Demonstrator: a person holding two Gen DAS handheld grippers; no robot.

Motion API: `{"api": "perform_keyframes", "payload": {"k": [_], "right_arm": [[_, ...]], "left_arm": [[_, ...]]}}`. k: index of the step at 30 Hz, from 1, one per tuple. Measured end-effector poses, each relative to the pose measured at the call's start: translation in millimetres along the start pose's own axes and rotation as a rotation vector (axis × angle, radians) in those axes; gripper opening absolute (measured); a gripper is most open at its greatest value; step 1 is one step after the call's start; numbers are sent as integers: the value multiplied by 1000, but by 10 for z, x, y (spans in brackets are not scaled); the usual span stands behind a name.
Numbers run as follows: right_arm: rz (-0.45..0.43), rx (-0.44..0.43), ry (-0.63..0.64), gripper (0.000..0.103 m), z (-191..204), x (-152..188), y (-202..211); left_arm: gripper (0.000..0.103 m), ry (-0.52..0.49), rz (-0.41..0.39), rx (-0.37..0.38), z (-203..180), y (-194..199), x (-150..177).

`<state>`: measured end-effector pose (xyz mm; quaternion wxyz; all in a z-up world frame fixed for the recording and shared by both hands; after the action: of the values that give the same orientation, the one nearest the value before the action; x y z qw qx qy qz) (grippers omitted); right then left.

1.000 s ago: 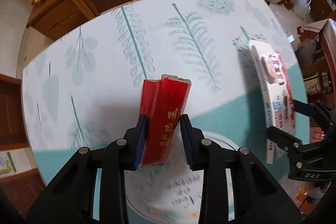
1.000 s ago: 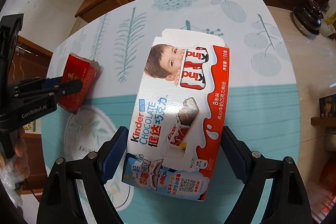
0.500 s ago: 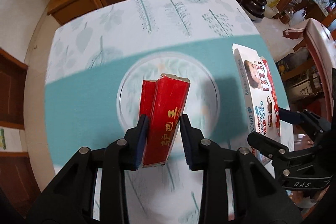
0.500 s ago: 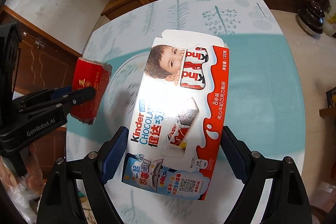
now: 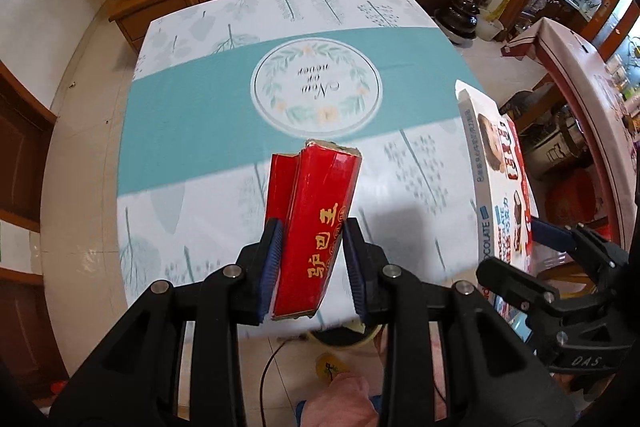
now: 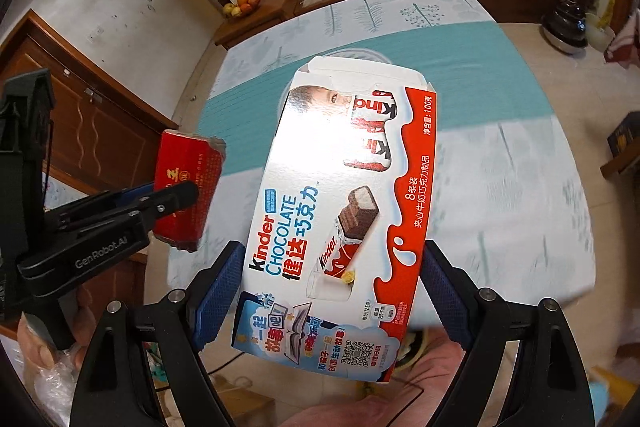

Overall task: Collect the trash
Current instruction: 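Carry the red box and Kinder box down to the bin and open both tools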

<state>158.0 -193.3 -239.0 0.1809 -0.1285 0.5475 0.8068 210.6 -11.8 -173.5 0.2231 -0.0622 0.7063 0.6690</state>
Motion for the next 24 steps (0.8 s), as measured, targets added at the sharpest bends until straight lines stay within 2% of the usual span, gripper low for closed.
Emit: {"api": "perform_keyframes", "payload": {"k": [5,10,16,24], "right_arm": [[1,-13,12,86,257,660,289],[46,-30,-6,86,334,1227,399],[113,-22,-37,86,301,1738,310],[260,-8,-48,86,160,2257,-59]], "left_arm": [[28,15,-3,10,46,294,543],[28,13,13,-4,27,370,990],[28,16,76,12,-89,165,1468],[28,23,202,26,-217,-450,1942]]}}
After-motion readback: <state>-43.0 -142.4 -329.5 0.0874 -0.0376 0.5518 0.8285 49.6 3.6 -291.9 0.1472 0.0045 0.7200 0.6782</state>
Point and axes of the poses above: each gripper's, at about its wrist camera, not at the fingertips, and y roughly against the way its jaws point, z to its left, x to its underside, the point moved 1 cm from there along -y, roughly the way its jaws point, and after that the axes turned 2 degrees about -x, right-handed, at the moved point
